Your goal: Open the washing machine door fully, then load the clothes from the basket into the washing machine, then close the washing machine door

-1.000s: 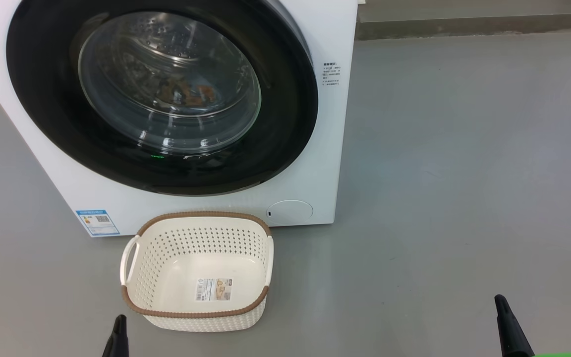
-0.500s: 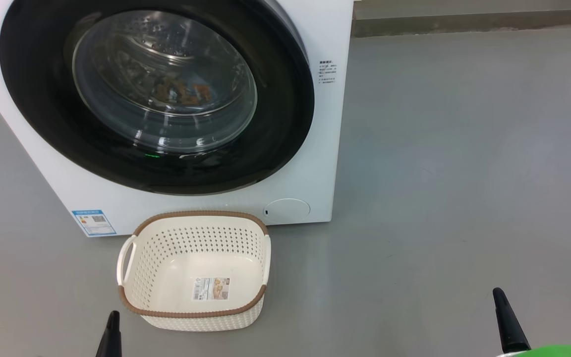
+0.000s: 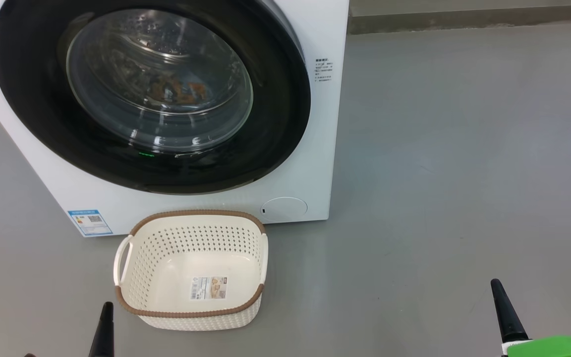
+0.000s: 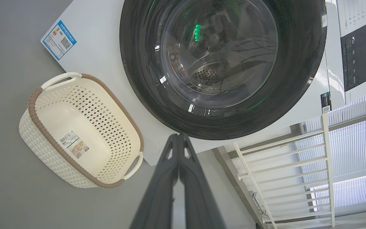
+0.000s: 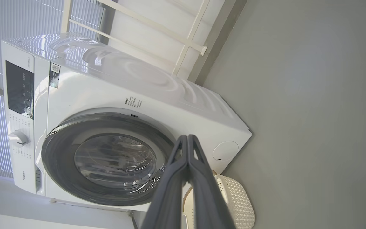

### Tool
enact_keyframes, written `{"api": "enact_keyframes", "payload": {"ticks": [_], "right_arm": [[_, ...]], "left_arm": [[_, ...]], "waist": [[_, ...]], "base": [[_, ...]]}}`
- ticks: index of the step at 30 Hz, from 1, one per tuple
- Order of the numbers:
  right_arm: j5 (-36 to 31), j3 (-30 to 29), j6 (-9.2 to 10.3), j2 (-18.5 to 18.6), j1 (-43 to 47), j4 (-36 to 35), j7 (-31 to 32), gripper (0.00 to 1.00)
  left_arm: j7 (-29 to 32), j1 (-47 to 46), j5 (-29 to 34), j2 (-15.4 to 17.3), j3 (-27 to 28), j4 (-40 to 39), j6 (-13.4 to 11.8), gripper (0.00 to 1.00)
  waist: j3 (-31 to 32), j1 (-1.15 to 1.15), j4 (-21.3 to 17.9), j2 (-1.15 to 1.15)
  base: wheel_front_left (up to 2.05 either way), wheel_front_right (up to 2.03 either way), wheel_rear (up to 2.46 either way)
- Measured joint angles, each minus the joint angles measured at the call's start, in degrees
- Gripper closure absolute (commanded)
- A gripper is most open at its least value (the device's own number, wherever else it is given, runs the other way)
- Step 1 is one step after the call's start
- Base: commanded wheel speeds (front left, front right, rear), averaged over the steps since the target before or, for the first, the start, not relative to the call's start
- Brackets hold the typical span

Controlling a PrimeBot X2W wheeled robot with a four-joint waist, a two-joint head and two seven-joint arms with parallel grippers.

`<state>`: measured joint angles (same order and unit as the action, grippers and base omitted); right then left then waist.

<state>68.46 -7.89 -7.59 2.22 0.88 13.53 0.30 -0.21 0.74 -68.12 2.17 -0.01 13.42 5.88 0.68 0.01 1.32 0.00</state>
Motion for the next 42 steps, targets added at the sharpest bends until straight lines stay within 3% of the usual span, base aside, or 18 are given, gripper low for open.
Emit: {"api": "enact_keyframes", "payload": {"ticks": [38,42], "right_arm": [[23.0,0.0,0.02,0.1,-4.5,1.8,5.7,1.0],[23.4,0.0,0.02,0.1,-4.5,1.9,5.7,1.0]], "left_arm": [[5.8,-4.2,-24.1,0.0,3.8,1.5,1.0,1.0],[6.0,-4.6,-24.3,0.0,3.9,1.5,1.0,1.0]], "waist": [[-0.9,0.0,-1.3,0.0],[-0.9,-0.01,-1.3,0.0]], "base": [[0.0,0.0,0.0],[0.0,0.0,0.0]]}}
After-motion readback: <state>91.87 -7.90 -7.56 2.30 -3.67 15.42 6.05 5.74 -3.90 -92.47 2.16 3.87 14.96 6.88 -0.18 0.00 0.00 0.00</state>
